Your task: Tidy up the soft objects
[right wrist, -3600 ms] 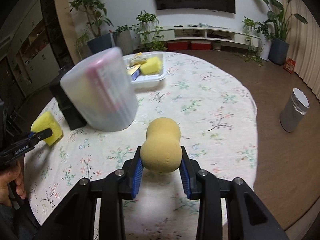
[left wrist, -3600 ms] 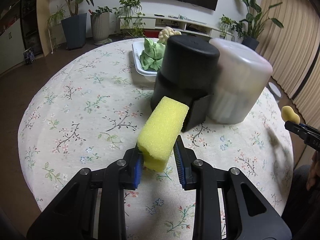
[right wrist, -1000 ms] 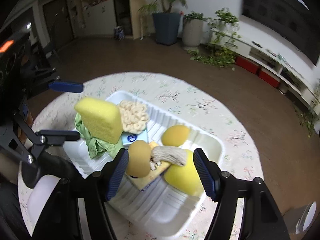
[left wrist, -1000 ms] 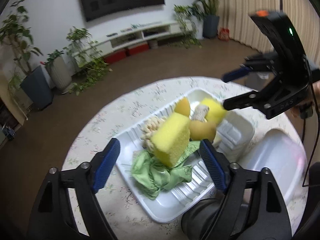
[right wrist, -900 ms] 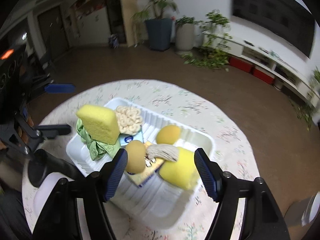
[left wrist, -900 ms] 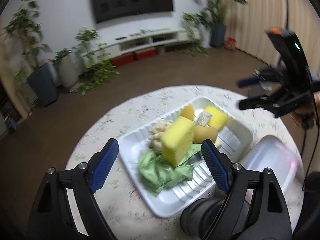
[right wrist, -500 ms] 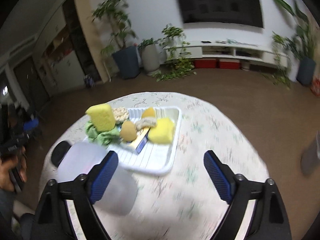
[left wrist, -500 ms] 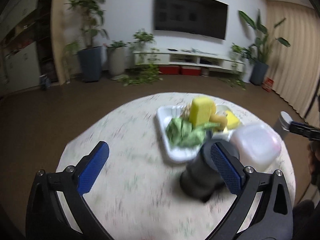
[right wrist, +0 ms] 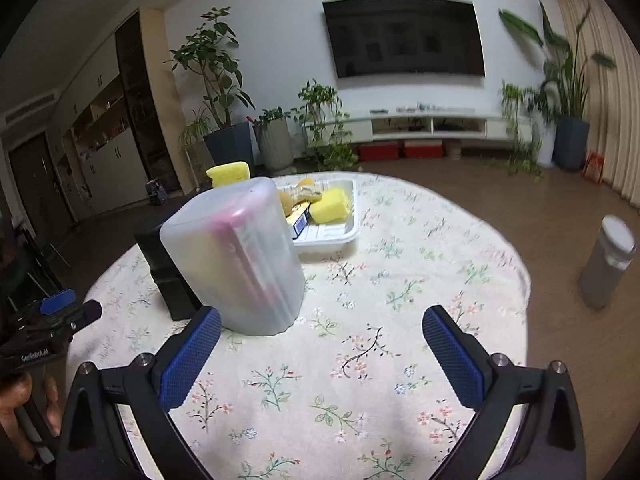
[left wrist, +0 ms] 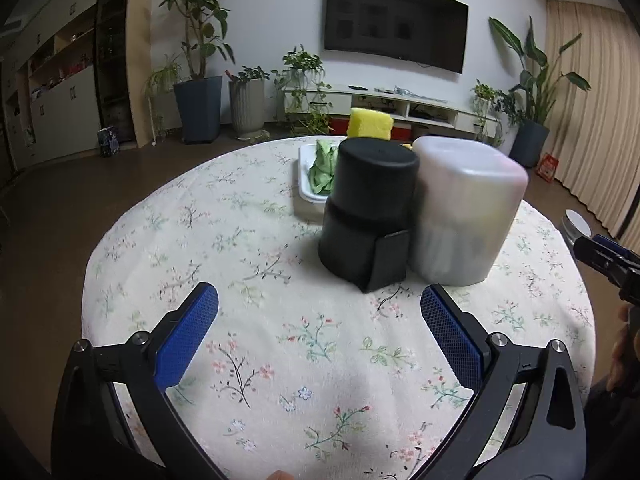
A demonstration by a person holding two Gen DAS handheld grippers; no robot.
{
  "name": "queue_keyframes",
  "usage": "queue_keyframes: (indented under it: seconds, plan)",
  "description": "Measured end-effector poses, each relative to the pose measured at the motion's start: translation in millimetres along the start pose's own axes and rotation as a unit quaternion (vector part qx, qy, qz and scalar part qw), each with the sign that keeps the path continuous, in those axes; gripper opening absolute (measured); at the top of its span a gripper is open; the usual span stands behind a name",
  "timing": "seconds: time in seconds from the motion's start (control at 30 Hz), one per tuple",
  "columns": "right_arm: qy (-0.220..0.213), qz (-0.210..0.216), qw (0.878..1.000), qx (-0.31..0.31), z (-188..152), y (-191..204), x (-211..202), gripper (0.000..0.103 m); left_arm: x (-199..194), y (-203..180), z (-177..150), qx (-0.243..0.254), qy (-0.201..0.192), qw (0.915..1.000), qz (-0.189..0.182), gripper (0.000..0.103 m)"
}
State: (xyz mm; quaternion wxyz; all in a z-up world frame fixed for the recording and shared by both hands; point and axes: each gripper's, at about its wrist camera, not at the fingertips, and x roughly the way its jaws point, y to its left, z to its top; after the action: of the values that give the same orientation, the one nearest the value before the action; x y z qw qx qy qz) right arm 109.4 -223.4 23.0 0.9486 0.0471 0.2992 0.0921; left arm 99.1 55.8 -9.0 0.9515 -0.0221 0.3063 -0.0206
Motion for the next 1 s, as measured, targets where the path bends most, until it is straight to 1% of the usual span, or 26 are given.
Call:
queue_keyframes:
  seconds: [0.1, 0.23, 0.3, 0.37, 0.5, 0.6, 0.7, 0.8, 1.0]
  plan:
    - [0.014, 0.000, 1.000, 0.007, -2.5, -2.6, 7.8, 0.103, 4.1, 0.5, -8.2, -0.017, 0.019, 0.9997, 0.007, 0.103]
    - [0.022, -0.003, 1.000, 0.022, -5.3, -3.4, 10.5, 0.103, 6.3, -4.1, -10.1, -0.007, 0.021, 0.9994, 0.026, 0.103]
    - [0.027, -0.007, 0.999, 0.024, -7.0, -2.2, 12.7, 0.103, 7.0, -4.3, -10.2, -0.009, 0.023, 0.9993, 0.027, 0.103]
    - [0.031, -0.008, 0.999, 0.021, -7.0, -1.1, 14.6, 0.103, 10.6, -3.0, -10.4, -0.017, 0.036, 0.9989, 0.027, 0.103]
    - [0.034, -0.010, 0.999, 0.014, -8.1, 2.1, 15.3, 0.103, 14.2, -0.6, -11.7, -0.027, 0.046, 0.9982, 0.028, 0.103]
    - [0.034, -0.011, 0.999, 0.015, -8.3, 2.3, 15.7, 0.103, 13.3, -1.5, -11.9, -0.025, 0.044, 0.9983, 0.030, 0.103]
    - [0.034, -0.011, 0.999, 0.016, -7.6, 1.5, 15.8, 0.103, 12.1, -1.1, -11.5, -0.025, 0.043, 0.9979, 0.042, 0.103]
    - [0.033, -0.012, 0.999, 0.017, -7.4, 2.2, 16.4, 0.103, 11.4, -0.7, -11.8, -0.028, 0.044, 0.9979, 0.039, 0.103]
    - [0.030, -0.015, 0.999, 0.010, -8.1, 4.1, 14.6, 0.103, 10.3, -4.3, -12.7, -0.022, 0.044, 0.9975, 0.050, 0.103]
